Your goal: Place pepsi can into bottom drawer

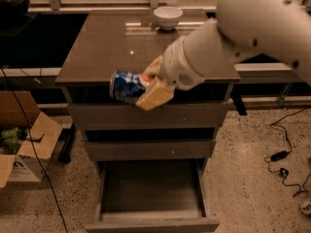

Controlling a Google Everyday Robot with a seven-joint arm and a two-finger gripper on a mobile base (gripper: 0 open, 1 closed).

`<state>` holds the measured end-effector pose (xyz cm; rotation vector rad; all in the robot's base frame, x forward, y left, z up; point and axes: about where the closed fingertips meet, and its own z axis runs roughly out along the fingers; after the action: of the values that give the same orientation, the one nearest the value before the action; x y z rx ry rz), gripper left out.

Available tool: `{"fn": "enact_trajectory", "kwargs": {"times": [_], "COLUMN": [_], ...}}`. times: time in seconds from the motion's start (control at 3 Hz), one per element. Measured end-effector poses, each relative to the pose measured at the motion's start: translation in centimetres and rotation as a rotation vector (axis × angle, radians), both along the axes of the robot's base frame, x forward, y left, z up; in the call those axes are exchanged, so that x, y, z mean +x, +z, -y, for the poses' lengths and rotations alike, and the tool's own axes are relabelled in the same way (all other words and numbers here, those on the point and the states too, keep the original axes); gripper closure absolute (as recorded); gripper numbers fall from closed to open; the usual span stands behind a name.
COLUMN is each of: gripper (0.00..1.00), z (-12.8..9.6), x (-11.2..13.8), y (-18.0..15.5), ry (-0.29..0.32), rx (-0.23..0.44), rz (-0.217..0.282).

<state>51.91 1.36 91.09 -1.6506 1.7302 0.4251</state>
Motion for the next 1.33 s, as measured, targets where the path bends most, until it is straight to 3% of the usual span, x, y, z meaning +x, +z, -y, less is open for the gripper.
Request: {"fn": "enact_trajectory", "kwargs": {"times": [0.33, 0.67, 1.0, 1.33], "gripper": [1.0, 1.0, 1.0, 1.0], "z": [1.9, 2.0, 2.0, 0.8], "x": [-1.9, -4.4, -4.4, -3.3], "y": [-10.5, -15.1, -15.1, -18.0], "ry": [-0.05, -0.03, -0.03, -0.042], "rx": [-0.047, -0.087, -0.088, -0.129], "rz": [-0.141, -0.218, -0.218, -0.248]}}
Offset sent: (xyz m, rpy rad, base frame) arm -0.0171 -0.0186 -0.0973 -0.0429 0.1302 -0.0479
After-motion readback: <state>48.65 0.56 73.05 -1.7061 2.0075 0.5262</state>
